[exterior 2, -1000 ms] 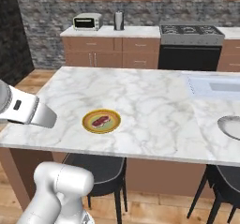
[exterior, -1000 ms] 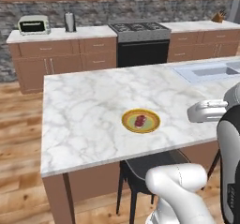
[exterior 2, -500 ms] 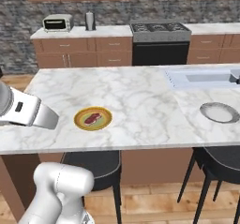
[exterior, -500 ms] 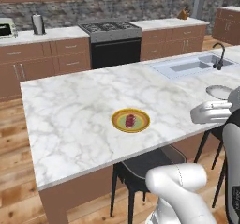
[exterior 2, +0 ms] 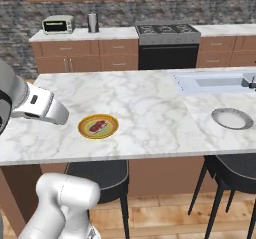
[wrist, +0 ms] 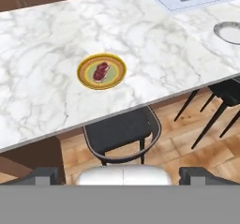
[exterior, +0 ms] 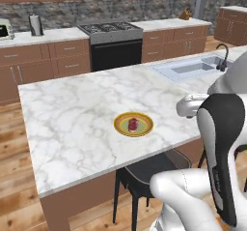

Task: Transport the steak and bell pepper to the fridge. Place the steak on the rack containing meat and place the bell pepper on the rack containing the vegetable, ensuring meats and vegetables are on different racks.

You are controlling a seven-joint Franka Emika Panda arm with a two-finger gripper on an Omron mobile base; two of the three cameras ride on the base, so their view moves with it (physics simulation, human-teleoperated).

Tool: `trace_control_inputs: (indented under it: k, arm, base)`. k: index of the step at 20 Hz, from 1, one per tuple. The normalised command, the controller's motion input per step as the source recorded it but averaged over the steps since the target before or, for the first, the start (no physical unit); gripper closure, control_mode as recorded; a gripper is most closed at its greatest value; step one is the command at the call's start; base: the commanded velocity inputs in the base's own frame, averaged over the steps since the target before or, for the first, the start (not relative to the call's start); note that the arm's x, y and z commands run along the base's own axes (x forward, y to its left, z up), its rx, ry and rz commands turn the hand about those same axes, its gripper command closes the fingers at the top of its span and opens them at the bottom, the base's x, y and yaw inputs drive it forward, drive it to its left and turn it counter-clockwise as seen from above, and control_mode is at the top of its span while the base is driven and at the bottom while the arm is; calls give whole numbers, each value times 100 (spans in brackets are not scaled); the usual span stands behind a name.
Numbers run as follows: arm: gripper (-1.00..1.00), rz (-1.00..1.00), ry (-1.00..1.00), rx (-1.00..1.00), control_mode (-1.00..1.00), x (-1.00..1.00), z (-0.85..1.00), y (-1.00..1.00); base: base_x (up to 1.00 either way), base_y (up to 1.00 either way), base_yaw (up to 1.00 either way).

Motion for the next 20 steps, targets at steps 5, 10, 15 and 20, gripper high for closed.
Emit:
trace_control_inputs:
  k: [5, 10, 15, 20]
  arm:
    - [-100, -15, 8, 0, -100, 100, -69, 67]
    - [-100, -21, 21, 0, -100, 100, -64, 45]
    - [-100, -16, 16, 0, -100, 100, -42, 11]
    - [-100, -3, 9, 0, -100, 99, -45, 0]
  base:
    - [0, 0, 0]
    - [0, 0, 0]
    - [0, 0, 0]
    - [0, 0, 0]
